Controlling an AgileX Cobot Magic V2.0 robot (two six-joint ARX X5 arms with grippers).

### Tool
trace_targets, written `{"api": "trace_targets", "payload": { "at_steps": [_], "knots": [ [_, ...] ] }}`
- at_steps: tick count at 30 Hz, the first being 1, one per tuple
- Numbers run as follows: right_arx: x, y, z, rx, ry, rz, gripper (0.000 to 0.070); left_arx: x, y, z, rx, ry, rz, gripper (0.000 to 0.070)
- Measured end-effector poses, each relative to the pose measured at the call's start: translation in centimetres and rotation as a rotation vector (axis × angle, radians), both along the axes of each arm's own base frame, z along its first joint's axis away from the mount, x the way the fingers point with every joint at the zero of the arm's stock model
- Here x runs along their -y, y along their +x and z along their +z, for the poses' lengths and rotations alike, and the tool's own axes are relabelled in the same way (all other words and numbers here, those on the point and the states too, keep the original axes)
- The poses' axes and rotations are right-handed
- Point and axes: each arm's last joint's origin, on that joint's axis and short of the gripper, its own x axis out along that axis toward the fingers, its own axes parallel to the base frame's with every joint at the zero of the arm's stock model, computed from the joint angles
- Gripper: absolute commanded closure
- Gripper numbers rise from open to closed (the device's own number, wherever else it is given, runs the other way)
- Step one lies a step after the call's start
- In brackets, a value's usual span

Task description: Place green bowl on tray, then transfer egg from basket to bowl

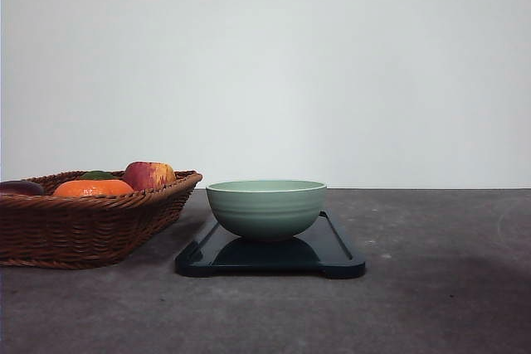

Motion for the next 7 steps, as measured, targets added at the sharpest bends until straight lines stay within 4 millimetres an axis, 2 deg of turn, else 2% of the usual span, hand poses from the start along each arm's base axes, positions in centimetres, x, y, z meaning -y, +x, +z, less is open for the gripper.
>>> {"api": "trace_targets", "payload": {
  "at_steps": [7],
  "knots": [
    [0.00,0.00,0.00,0.000,0.000,0.000,0.0684,0.00,0.00,0.00,0.000,0.000,0.000,0.0700]
  ]
}}
